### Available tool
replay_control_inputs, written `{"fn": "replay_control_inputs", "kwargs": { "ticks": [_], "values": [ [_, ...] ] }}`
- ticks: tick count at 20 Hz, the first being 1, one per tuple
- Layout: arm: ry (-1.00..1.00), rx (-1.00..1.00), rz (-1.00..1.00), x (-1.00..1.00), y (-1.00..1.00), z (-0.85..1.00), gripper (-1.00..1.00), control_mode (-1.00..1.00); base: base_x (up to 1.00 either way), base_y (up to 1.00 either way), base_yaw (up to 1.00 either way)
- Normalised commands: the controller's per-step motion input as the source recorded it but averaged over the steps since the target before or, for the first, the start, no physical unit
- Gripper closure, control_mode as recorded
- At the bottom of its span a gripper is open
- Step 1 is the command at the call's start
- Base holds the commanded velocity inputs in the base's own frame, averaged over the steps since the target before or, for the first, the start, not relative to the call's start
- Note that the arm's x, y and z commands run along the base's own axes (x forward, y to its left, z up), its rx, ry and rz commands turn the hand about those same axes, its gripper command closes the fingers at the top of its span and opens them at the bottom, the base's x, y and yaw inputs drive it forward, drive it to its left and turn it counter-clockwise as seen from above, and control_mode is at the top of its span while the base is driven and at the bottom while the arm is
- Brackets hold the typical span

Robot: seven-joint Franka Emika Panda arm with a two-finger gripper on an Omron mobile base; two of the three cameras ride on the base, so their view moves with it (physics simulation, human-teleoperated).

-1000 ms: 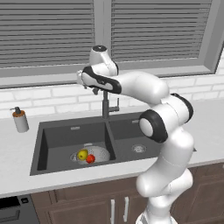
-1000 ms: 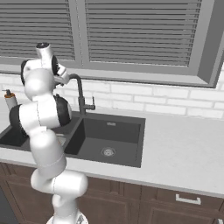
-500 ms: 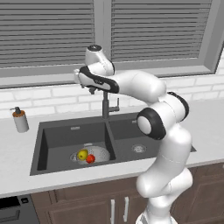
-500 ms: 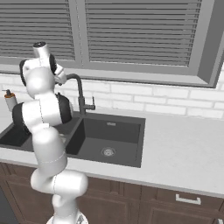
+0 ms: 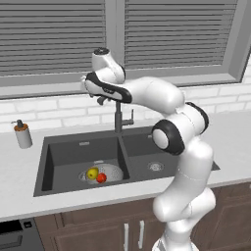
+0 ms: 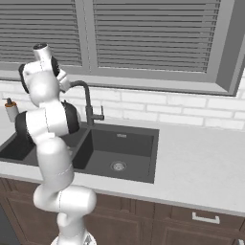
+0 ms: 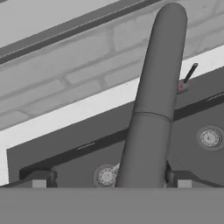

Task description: Put the colander in the sink, put the pear, apple in the colander, and turn on the sink faucet and pour water over the colander.

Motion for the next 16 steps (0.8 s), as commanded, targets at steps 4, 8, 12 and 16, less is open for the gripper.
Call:
{"fn": "replay_control_inputs", "kwargs": {
  "ticks": [4,8,12,16],
  "values": [
    [0.00,0.05,-0.12,-1.00,-0.77,0.62,-1.00,-1.00,0.00,0.00,0.00],
    [0.00,0.06,-0.08,-1.00,-0.79,0.98,-1.00,-1.00,0.00,0.00,0.00],
    [0.00,0.07,-0.05,-1.00,-0.95,0.96,-1.00,-1.00,0.00,0.00,0.00],
    [0.00,0.09,0.00,-1.00,-1.00,0.37,-1.00,-1.00,0.00,0.00,0.00]
  ]
}}
